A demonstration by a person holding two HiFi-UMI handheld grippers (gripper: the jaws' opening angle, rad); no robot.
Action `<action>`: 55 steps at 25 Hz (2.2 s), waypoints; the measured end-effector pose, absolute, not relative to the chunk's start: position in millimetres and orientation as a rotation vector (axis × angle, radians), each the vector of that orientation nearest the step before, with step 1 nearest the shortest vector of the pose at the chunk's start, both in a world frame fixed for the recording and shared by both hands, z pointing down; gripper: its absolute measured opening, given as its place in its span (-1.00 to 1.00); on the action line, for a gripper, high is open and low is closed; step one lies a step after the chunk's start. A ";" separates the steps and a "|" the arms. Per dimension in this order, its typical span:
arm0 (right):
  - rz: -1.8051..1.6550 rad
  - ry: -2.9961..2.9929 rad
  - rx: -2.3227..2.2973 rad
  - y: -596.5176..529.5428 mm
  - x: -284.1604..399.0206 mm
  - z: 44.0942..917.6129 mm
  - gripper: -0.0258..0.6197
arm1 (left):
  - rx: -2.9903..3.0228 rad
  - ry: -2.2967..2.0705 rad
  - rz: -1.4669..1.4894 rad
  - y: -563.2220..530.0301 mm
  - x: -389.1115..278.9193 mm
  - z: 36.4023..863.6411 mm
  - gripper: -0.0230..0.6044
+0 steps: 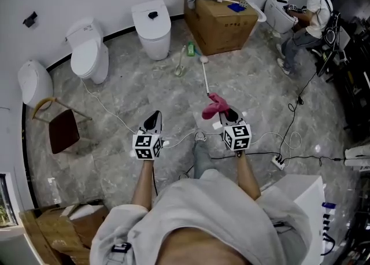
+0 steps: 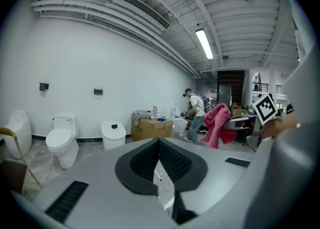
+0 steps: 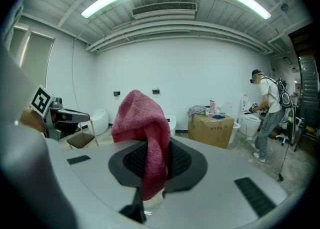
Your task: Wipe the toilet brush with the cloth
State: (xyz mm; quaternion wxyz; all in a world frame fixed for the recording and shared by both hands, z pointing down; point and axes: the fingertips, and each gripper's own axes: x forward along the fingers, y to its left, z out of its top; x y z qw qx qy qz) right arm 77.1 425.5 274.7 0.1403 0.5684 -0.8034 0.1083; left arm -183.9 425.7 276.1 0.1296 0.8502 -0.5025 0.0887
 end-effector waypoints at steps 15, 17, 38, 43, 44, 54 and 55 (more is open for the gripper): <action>0.345 -2.435 1.560 263.7 112.4 282.3 -0.72 | 2.421 -1.590 0.322 288.5 -155.3 258.1 -0.86; 0.349 -2.450 1.543 240.8 120.8 280.9 -0.72 | 2.403 -1.621 0.321 267.2 -152.1 251.8 -0.86; 0.431 -2.501 1.452 97.2 155.3 300.3 -0.72 | 2.274 -1.731 0.342 143.9 -136.9 262.4 -0.86; 0.440 -2.501 1.429 68.4 145.3 308.7 -0.72 | 2.271 -1.707 0.342 110.2 -135.1 277.0 -0.86; 0.442 -2.499 1.428 62.6 144.3 310.6 -0.72 | 2.276 -1.700 0.343 102.9 -133.5 279.7 -0.86; 0.430 -2.460 1.408 -27.4 119.5 320.8 -0.72 | 2.286 -1.634 0.319 3.7 -144.3 303.6 -0.87; 0.430 -2.453 1.404 -39.2 116.2 321.9 -0.72 | 2.288 -1.627 0.321 -8.6 -147.0 305.4 -0.86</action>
